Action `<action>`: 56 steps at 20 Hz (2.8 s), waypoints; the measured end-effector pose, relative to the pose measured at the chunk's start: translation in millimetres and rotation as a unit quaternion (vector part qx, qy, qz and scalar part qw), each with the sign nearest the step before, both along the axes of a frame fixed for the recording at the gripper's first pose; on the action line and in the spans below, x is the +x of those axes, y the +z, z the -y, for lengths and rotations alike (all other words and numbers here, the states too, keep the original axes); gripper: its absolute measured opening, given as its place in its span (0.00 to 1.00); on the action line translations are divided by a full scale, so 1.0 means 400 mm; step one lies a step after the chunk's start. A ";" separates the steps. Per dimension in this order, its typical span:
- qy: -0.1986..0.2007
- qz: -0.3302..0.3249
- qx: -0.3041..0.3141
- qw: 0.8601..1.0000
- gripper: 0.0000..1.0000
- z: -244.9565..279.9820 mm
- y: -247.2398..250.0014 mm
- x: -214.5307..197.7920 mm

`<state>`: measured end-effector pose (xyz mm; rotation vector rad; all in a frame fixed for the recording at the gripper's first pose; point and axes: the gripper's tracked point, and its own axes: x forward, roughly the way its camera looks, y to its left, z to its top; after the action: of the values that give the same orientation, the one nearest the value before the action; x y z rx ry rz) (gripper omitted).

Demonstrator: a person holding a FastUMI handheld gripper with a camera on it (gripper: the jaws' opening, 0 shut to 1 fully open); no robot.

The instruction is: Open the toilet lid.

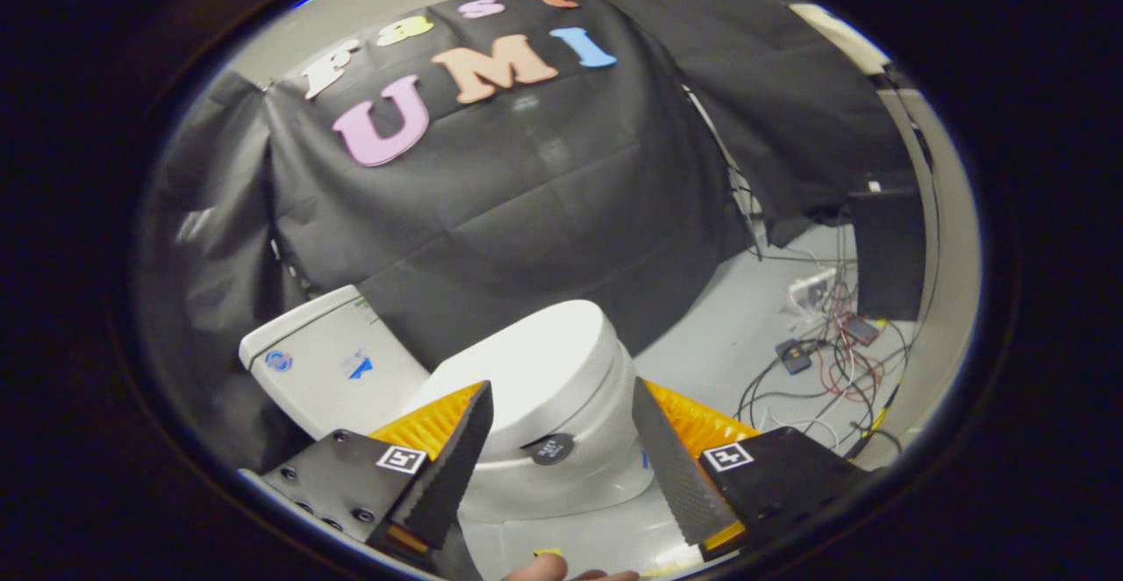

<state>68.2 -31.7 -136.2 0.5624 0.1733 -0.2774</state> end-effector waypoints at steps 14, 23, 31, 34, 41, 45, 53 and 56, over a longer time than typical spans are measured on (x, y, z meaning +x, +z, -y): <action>-0.035 0.023 0.305 0.951 0.81 -0.133 -0.205 0.140; 0.000 -0.029 0.314 0.949 0.08 -0.177 -0.192 0.164; -0.001 -0.043 0.261 0.964 0.00 -0.178 -0.180 0.174; -0.020 -0.058 0.260 0.964 0.00 -0.175 -0.171 0.165; -0.025 -0.078 0.226 0.971 0.00 -0.200 -0.088 0.155; -0.020 -0.084 0.188 0.978 0.00 -0.217 -0.012 0.158; -0.014 -0.100 0.125 0.987 0.00 -0.257 0.094 0.146; -0.012 -0.118 0.092 0.989 0.00 -0.265 0.121 0.142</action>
<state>125.0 74.4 -87.8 0.7145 0.4239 -0.3530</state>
